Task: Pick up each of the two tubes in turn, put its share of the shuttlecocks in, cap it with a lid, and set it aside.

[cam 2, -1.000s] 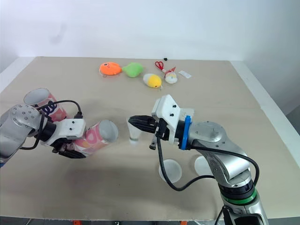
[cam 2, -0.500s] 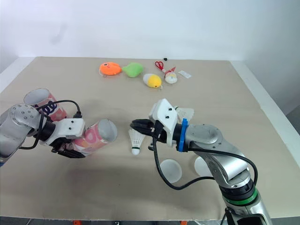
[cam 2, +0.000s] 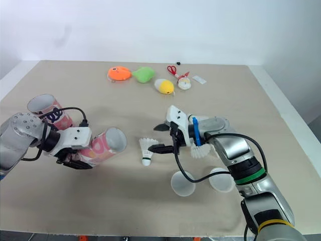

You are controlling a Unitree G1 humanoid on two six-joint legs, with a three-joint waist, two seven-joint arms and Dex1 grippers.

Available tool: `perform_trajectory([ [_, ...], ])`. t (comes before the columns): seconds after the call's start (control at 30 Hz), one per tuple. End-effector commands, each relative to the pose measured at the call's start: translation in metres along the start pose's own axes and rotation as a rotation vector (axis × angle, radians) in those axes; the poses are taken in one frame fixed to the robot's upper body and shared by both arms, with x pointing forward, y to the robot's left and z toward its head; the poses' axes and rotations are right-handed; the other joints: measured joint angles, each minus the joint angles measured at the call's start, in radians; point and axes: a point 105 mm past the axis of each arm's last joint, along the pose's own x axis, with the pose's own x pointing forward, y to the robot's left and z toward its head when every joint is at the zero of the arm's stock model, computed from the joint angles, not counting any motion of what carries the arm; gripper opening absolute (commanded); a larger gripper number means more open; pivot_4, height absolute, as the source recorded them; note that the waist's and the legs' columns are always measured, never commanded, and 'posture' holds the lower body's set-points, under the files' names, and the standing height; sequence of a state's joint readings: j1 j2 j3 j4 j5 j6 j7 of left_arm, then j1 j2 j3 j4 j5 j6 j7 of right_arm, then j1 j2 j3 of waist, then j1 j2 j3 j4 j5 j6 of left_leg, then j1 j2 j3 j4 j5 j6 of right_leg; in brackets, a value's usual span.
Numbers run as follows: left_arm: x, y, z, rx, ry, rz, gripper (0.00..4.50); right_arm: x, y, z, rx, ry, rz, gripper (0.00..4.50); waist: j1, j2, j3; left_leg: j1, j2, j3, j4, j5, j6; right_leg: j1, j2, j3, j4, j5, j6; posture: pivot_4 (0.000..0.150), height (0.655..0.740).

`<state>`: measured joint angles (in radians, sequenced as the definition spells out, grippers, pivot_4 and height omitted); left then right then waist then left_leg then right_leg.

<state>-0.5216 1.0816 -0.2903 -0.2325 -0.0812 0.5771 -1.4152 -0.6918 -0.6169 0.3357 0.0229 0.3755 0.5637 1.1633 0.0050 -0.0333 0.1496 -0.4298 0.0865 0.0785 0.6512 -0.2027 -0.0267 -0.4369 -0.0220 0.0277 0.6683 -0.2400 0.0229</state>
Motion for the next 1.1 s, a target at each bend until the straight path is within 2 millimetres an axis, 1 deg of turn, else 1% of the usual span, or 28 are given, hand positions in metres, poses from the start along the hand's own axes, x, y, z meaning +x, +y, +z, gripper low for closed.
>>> perform_trajectory([
  [0.03,-0.001,-0.002,-0.006,-0.025,0.025,0.020,2.91,0.001,0.003,0.004,-0.042,0.017,0.064,4.47,0.000,0.000,0.000,0.000,0.000,0.000,0.000,0.000,0.000,0.000,0.000,0.000,0.000,0.000,0.000,0.150,0.7400],
  [0.13,-0.001,-0.003,-0.006,-0.029,0.023,0.023,2.91,0.004,0.005,-0.001,-0.044,0.033,0.090,4.47,0.001,0.000,0.000,0.000,0.000,0.000,0.000,0.000,0.000,0.000,0.000,0.000,0.000,0.000,0.001,0.150,0.7400],
  [0.17,-0.001,-0.004,-0.006,-0.030,0.021,0.024,2.91,0.005,0.005,-0.001,-0.045,0.033,0.092,4.24,0.001,0.000,0.000,0.000,0.000,0.000,0.000,0.000,0.000,0.000,0.000,0.000,0.000,0.000,0.001,0.150,0.7400],
  [0.23,-0.001,-0.004,-0.006,-0.032,0.020,0.026,2.91,0.005,0.005,-0.001,-0.046,0.030,0.092,3.62,0.001,0.000,0.000,0.000,0.000,0.000,0.000,0.000,0.000,0.000,0.000,0.000,0.000,0.000,0.000,0.150,0.7400],
  [0.3,0.000,-0.004,-0.005,-0.034,0.018,0.026,2.91,0.005,0.005,-0.002,-0.047,0.033,0.091,2.68,0.001,0.000,0.000,0.000,0.000,0.000,0.000,0.000,0.000,0.000,0.000,0.000,0.000,0.000,0.000,0.150,0.7400],
  [0.37,0.000,-0.005,-0.005,-0.035,0.016,0.025,2.91,0.004,0.006,-0.004,-0.047,0.039,0.090,1.58,0.001,0.000,0.000,0.000,0.000,0.000,0.000,0.000,0.000,0.000,0.000,0.000,0.000,0.000,0.000,0.150,0.7400],
  [0.43,0.001,-0.004,-0.005,-0.034,0.015,0.023,2.91,0.003,0.007,-0.006,-0.044,0.044,0.089,0.62,0.001,0.000,0.000,0.000,0.000,0.000,0.000,0.000,0.000,0.000,0.000,0.000,0.000,0.000,0.000,0.150,0.7400],
  [0.47,0.001,-0.004,-0.004,-0.033,0.014,0.022,2.91,0.003,0.007,-0.007,-0.042,0.047,0.089,0.04,0.001,0.000,0.000,0.000,0.000,0.000,0.000,0.000,0.000,0.000,0.000,0.000,0.000,0.000,0.000,0.150,0.7400],
  [0.63,0.003,-0.003,-0.003,-0.027,0.010,0.018,2.91,-0.003,0.015,-0.009,-0.034,0.042,0.099,0.04,0.001,0.000,0.000,0.000,0.000,0.000,0.000,0.000,0.000,0.000,0.000,0.000,0.000,0.000,0.000,0.150,0.7400],
  [0.73,0.003,-0.003,-0.002,-0.024,0.008,0.015,2.91,-0.013,0.015,0.000,-0.027,0.010,0.086,0.04,0.002,0.001,0.000,0.000,0.000,0.000,0.001,0.000,0.000,0.000,0.000,0.000,0.000,0.001,0.000,0.150,0.7400],
  [0.8,0.003,-0.003,-0.002,-0.023,0.008,0.014,2.91,-0.024,0.009,0.013,-0.033,-0.030,0.046,0.04,0.002,0.001,0.001,0.000,0.000,0.000,0.001,0.000,0.000,0.000,0.000,0.000,0.000,0.001,0.000,0.150,0.7400],
  [0.87,0.003,-0.003,-0.002,-0.025,0.008,0.013,2.91,-0.037,0.002,0.033,-0.065,-0.088,-0.017,0.04,0.002,0.001,0.001,0.000,0.000,0.000,0.001,0.000,0.000,0.000,0.000,0.000,0.000,0.001,0.000,0.150,0.7400],
  [0.93,0.003,-0.003,-0.002,-0.028,0.007,0.011,2.91,-0.047,0.000,0.053,-0.114,-0.136,-0.069,0.04,0.002,0.004,0.002,0.000,0.000,0.001,0.002,0.000,0.000,0.000,0.000,0.001,0.000,0.001,0.000,0.150,0.7400],
  [1.0,0.003,-0.003,-0.003,-0.033,0.008,0.005,2.91,-0.051,0.003,0.072,-0.149,-0.189,-0.094,0.04,0.002,0.004,0.002,0.000,0.000,0.001,0.002,0.000,0.000,0.000,0.000,0.001,0.000,0.001,0.000,0.150,0.7400],
  [1.1,0.004,-0.003,-0.002,-0.037,0.005,0.000,2.91,-0.051,0.013,0.095,-0.187,-0.257,-0.100,0.04,0.002,0.004,0.002,0.000,0.000,0.000,0.001,0.000,0.000,0.000,0.000,0.000,0.000,0.002,0.001,0.150,0.7400],
])
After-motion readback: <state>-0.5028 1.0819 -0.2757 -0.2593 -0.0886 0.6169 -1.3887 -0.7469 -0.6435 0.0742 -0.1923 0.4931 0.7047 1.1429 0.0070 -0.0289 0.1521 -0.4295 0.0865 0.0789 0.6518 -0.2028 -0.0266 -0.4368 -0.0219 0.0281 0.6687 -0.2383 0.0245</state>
